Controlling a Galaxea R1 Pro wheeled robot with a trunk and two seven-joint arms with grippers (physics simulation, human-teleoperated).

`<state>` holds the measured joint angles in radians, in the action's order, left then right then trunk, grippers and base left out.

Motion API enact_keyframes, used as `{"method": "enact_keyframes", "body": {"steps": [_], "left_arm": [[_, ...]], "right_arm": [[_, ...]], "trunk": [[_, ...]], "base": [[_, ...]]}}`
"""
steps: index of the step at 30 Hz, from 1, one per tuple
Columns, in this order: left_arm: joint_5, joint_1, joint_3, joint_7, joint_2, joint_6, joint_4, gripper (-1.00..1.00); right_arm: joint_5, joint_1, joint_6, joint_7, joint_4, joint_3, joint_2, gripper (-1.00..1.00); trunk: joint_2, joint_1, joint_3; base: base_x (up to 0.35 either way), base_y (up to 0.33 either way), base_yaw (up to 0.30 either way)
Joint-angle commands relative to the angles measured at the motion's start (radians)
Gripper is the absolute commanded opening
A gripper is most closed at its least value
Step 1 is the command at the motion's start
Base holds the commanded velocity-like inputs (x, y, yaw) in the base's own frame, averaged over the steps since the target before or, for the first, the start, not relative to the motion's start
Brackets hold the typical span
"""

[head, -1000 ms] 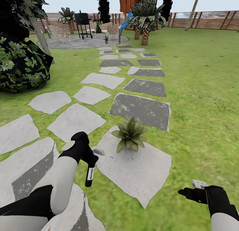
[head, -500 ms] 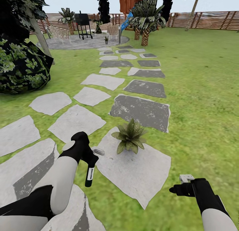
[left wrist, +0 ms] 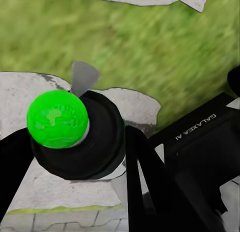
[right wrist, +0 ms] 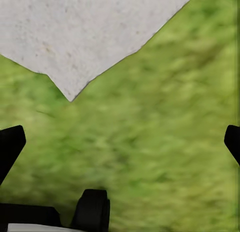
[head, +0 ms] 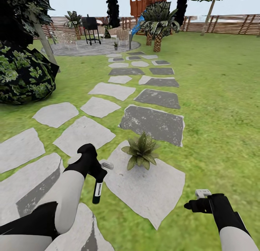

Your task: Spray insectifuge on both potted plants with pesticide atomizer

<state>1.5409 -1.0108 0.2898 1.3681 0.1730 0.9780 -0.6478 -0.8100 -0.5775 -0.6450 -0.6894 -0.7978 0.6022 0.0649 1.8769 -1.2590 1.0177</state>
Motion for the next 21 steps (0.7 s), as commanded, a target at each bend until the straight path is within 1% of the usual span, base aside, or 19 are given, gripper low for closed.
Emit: {"method": "enact_keyframes", "body": {"steps": [1, 21], "left_arm": [[0.011, -0.001, 0.006, 0.009, 0.002, 0.010, -0.001, -1.00], [0.007, 0.002, 0.008, 0.003, 0.002, 0.004, 0.002, -1.00]], "right_arm": [[-0.011, -0.001, 0.000, -0.010, -0.001, 0.003, 0.000, 1.00], [-0.011, -0.001, -0.001, -0.009, -0.001, 0.002, 0.000, 1.00]], "trunk": [[-0.007, 0.004, -0.004], [-0.147, 0.081, -0.099]], "base": [[0.000, 0.000, 0.000], [0.000, 0.000, 0.000]]}}
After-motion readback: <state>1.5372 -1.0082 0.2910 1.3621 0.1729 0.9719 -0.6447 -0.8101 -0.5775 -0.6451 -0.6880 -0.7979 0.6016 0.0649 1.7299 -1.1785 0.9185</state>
